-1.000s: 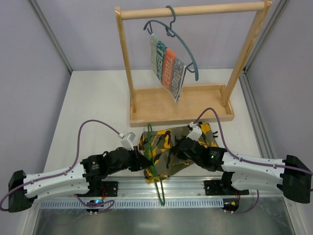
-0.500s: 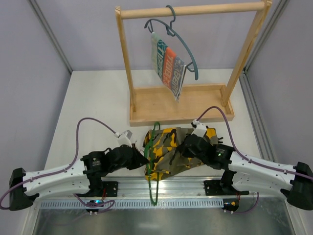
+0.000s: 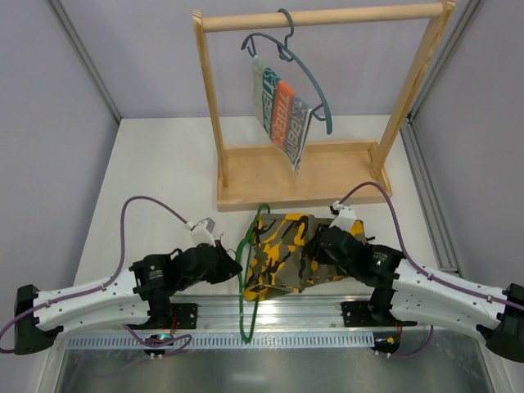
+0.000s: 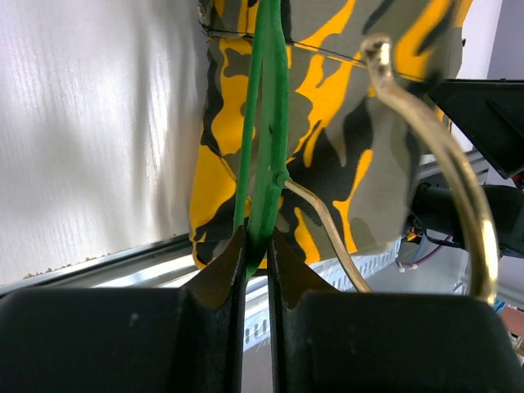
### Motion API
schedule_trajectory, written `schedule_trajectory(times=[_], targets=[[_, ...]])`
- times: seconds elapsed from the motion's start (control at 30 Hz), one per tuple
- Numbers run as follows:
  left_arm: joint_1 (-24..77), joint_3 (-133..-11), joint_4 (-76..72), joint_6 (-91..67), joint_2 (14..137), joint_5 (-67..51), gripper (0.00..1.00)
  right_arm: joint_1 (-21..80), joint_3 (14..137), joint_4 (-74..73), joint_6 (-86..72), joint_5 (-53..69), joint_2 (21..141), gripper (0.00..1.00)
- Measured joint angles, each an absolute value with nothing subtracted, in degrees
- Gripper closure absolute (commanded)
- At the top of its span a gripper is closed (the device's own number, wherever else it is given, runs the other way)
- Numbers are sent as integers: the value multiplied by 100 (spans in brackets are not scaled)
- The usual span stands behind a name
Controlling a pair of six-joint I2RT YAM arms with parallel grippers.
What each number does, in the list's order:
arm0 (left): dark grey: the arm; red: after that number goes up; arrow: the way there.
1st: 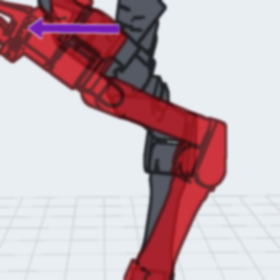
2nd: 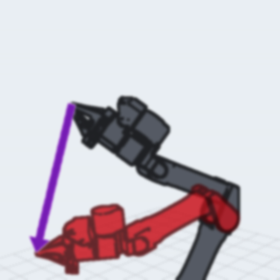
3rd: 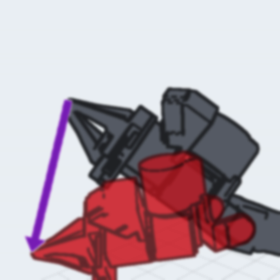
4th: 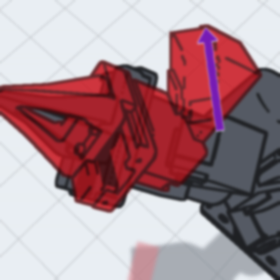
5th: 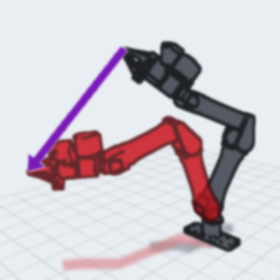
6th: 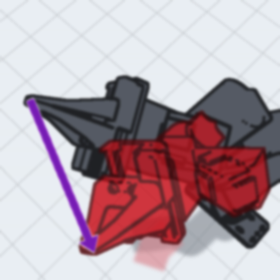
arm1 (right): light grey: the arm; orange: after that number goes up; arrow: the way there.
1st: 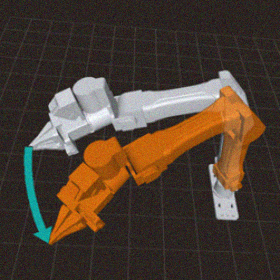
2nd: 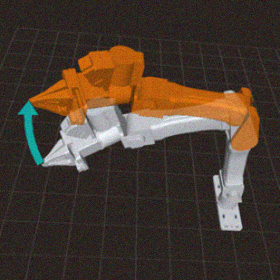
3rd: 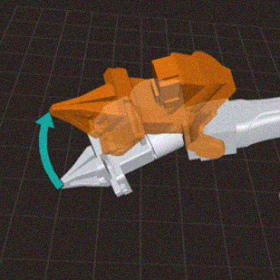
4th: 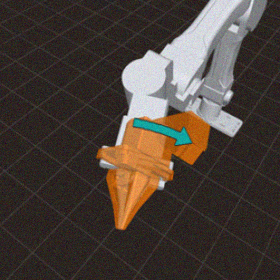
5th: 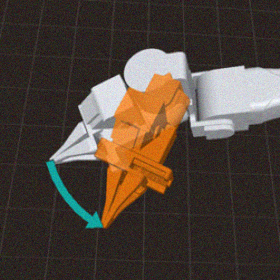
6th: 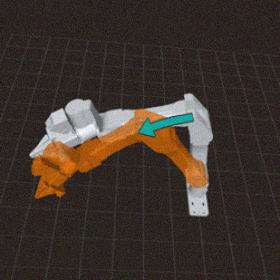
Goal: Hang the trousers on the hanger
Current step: Place trousers on hanger
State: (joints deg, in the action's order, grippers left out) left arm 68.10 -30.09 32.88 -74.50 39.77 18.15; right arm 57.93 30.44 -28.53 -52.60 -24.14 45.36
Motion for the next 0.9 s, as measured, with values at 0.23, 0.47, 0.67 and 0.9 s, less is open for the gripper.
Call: schedule_trajectory(times=[0.23,0.47,0.67,0.9], targets=[[6810,-3009,3024,-7334,4215,1798,100,5763,2241,-1997,-5151,-1844,4069,20],[6812,-3006,2845,-7266,4289,1737,98,5763,1354,-1186,-5557,-1208,3763,18],[6807,-2856,2517,-7150,4252,1688,59,5763,1017,-655,-5830,-926,3791,21],[6807,-2585,2185,-7135,4178,1693,53,5771,969,-390,-6010,-860,3830,25]])
